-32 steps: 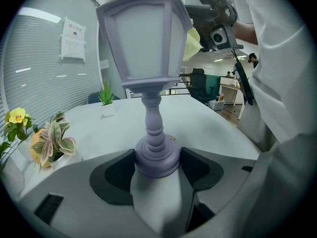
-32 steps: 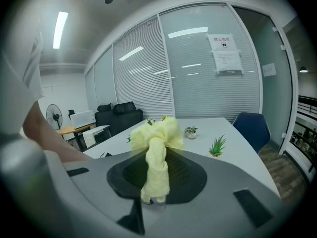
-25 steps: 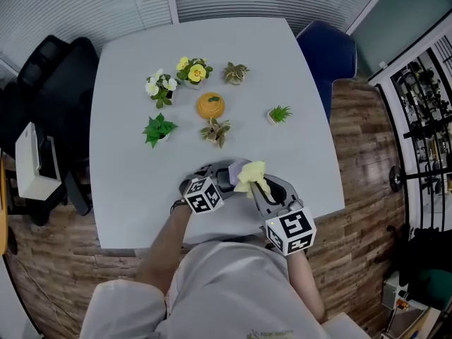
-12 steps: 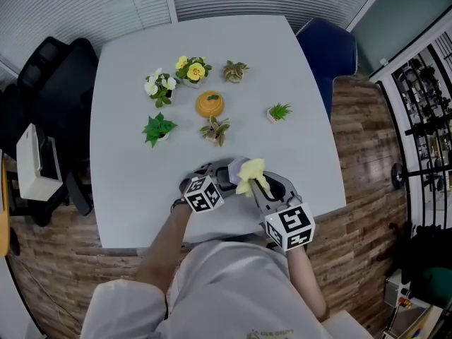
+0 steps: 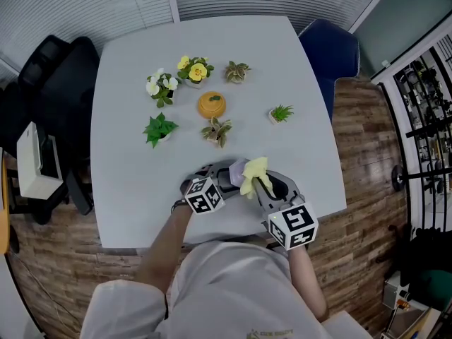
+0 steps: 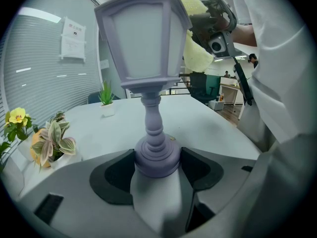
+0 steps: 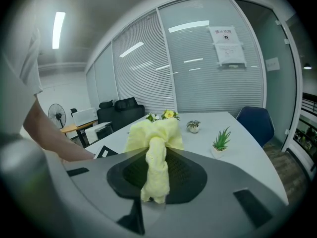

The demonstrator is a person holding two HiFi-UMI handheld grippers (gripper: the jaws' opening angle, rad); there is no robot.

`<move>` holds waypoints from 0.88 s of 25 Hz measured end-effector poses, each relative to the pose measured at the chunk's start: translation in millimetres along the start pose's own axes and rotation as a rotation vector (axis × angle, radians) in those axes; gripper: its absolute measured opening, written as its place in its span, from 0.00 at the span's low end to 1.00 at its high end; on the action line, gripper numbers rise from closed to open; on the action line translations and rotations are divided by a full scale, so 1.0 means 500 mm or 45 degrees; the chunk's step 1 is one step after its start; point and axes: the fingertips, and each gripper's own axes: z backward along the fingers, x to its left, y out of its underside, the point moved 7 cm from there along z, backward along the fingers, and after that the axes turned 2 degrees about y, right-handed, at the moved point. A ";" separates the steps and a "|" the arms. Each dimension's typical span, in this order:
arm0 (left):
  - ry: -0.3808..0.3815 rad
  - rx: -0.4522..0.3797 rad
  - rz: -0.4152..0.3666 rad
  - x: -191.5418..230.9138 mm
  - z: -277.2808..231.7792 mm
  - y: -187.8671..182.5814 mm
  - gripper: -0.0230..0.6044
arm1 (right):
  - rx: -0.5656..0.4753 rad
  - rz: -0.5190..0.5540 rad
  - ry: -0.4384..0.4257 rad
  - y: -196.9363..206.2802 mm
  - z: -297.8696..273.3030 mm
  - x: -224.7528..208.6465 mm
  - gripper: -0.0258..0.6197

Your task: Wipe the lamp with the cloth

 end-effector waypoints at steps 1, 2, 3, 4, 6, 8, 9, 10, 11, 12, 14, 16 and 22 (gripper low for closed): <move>0.000 0.001 0.000 0.000 0.000 0.000 0.52 | -0.001 -0.004 0.004 0.000 -0.001 -0.002 0.15; 0.000 0.001 -0.001 0.000 0.000 0.000 0.52 | -0.002 -0.008 0.009 -0.001 -0.002 -0.005 0.15; 0.000 0.001 -0.001 0.001 0.001 -0.001 0.52 | -0.002 -0.012 0.013 -0.001 -0.002 -0.008 0.15; 0.001 0.001 0.000 0.000 0.001 -0.002 0.52 | -0.001 -0.015 0.018 -0.002 -0.003 -0.010 0.15; 0.001 0.000 0.001 0.000 0.000 -0.001 0.52 | 0.001 -0.021 0.024 -0.002 -0.006 -0.015 0.15; 0.001 0.000 0.001 0.001 -0.001 0.000 0.52 | 0.005 -0.027 0.028 -0.001 -0.011 -0.020 0.15; 0.002 0.001 0.002 0.001 -0.001 0.000 0.52 | 0.007 -0.030 0.029 -0.001 -0.013 -0.023 0.15; 0.002 0.002 0.002 0.001 -0.001 0.001 0.52 | 0.010 -0.033 0.031 -0.001 -0.015 -0.026 0.15; 0.002 0.002 0.003 0.001 -0.001 0.001 0.52 | 0.011 -0.035 0.032 -0.001 -0.016 -0.029 0.15; 0.002 0.002 0.003 0.001 -0.001 0.000 0.52 | 0.012 -0.036 0.033 -0.001 -0.018 -0.031 0.15; 0.002 0.002 0.002 0.001 -0.001 0.000 0.52 | 0.014 -0.037 0.035 -0.003 -0.021 -0.035 0.15; 0.002 0.001 0.002 0.001 0.000 0.000 0.52 | 0.017 -0.038 0.035 -0.005 -0.026 -0.038 0.15; 0.002 0.001 0.003 0.001 0.000 0.000 0.52 | 0.024 -0.042 0.024 -0.013 -0.039 -0.048 0.15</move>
